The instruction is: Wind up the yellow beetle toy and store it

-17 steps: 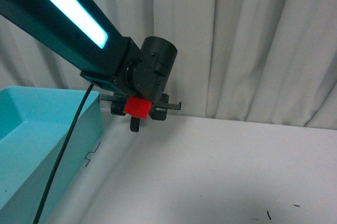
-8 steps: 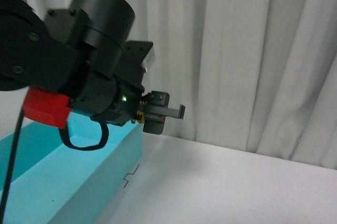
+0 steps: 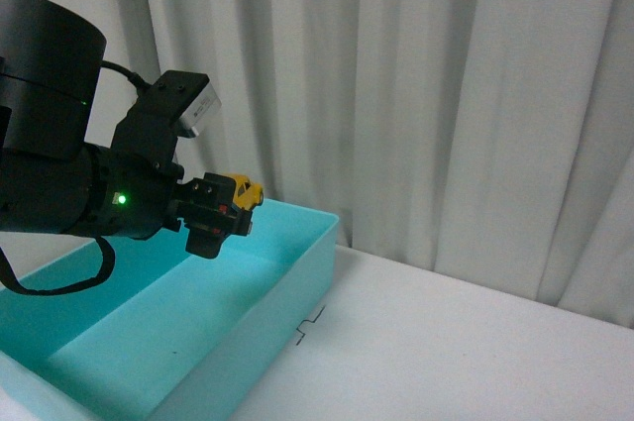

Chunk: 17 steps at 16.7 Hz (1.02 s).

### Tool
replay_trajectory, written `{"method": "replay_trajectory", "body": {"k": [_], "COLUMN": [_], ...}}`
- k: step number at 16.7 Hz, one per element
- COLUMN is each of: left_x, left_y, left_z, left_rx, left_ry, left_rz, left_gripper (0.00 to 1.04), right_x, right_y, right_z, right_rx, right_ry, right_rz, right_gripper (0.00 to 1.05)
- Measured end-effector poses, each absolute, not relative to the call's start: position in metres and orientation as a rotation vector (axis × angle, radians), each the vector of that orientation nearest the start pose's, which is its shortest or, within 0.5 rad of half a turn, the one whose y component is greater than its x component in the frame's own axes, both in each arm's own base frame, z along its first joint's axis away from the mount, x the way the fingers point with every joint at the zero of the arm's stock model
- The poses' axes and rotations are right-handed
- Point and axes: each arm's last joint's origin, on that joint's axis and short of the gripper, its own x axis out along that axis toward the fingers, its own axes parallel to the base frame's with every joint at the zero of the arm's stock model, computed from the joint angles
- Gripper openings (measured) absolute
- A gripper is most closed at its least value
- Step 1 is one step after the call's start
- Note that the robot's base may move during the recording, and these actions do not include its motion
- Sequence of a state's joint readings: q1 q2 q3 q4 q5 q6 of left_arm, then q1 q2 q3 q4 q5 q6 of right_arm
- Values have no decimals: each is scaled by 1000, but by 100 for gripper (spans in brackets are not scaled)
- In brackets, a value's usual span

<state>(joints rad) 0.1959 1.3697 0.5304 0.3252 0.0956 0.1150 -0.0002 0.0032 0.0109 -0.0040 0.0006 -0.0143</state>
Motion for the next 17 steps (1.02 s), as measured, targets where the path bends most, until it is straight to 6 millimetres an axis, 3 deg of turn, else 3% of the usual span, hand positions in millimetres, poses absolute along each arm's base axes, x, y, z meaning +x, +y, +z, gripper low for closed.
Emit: {"method": "replay_trajectory", "body": {"k": [4, 9, 14, 17], "left_x": [257, 259, 254, 250], "left_y": [83, 110, 117, 114], "left_z": [143, 111, 64, 48], "left_rx": [76, 88, 75, 75], "left_ry": [544, 541, 548, 570], "left_rz": [80, 46, -49, -70], "left_gripper": [50, 50, 50, 50], "right_x": [97, 97, 97, 97], "right_y": [0, 0, 0, 0], "right_z": [167, 167, 167, 167], "right_rx": [-14, -14, -14, -14], "right_ry": [-4, -4, -4, -4], "right_rz": [-1, 0, -1, 0], "right_gripper": [98, 98, 98, 98]}}
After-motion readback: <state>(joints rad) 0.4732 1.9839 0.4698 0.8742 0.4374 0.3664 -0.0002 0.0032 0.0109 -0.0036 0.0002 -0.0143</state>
